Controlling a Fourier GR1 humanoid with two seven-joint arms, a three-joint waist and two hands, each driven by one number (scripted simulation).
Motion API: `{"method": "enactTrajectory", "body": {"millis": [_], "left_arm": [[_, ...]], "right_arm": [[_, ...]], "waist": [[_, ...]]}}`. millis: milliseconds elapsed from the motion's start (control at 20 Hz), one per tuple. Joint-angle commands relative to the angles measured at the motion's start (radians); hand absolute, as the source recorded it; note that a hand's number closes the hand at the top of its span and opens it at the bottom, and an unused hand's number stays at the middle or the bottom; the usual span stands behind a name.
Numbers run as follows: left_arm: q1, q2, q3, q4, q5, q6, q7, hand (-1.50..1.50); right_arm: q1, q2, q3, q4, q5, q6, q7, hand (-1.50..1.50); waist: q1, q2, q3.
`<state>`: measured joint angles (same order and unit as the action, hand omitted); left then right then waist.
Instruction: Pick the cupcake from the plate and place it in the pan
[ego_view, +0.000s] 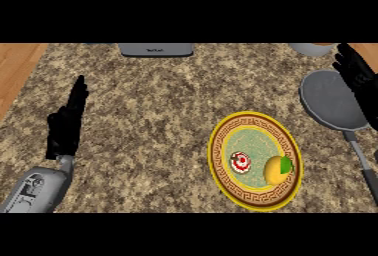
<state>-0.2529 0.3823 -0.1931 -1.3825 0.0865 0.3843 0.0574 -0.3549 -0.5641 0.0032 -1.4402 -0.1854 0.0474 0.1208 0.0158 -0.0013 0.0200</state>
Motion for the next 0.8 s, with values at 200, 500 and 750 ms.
{"method": "enactTrajectory", "body": {"millis": [200, 500, 750], "left_arm": [[0.181, -0.147, 0.054, 0.004, 0.163, 0.027, 0.052, 0.00], [0.237, -0.203, 0.048, 0.009, 0.235, -0.009, 0.078, 0.00], [0.282, -0.198, 0.063, -0.007, 0.258, -0.042, 0.038, 0.00]], "right_arm": [[0.216, 0.323, 0.009, -0.110, 0.005, -0.335, -0.006, 1.50], [0.385, 0.393, 0.204, -0.173, 0.433, -0.670, -0.107, -1.50], [0.556, 0.544, 0.385, -0.160, 0.724, -0.933, -0.082, -1.50]], "waist": [[-0.032, -0.008, -0.022], [-0.057, -0.019, -0.028], [-0.039, -0.011, -0.029]]}}
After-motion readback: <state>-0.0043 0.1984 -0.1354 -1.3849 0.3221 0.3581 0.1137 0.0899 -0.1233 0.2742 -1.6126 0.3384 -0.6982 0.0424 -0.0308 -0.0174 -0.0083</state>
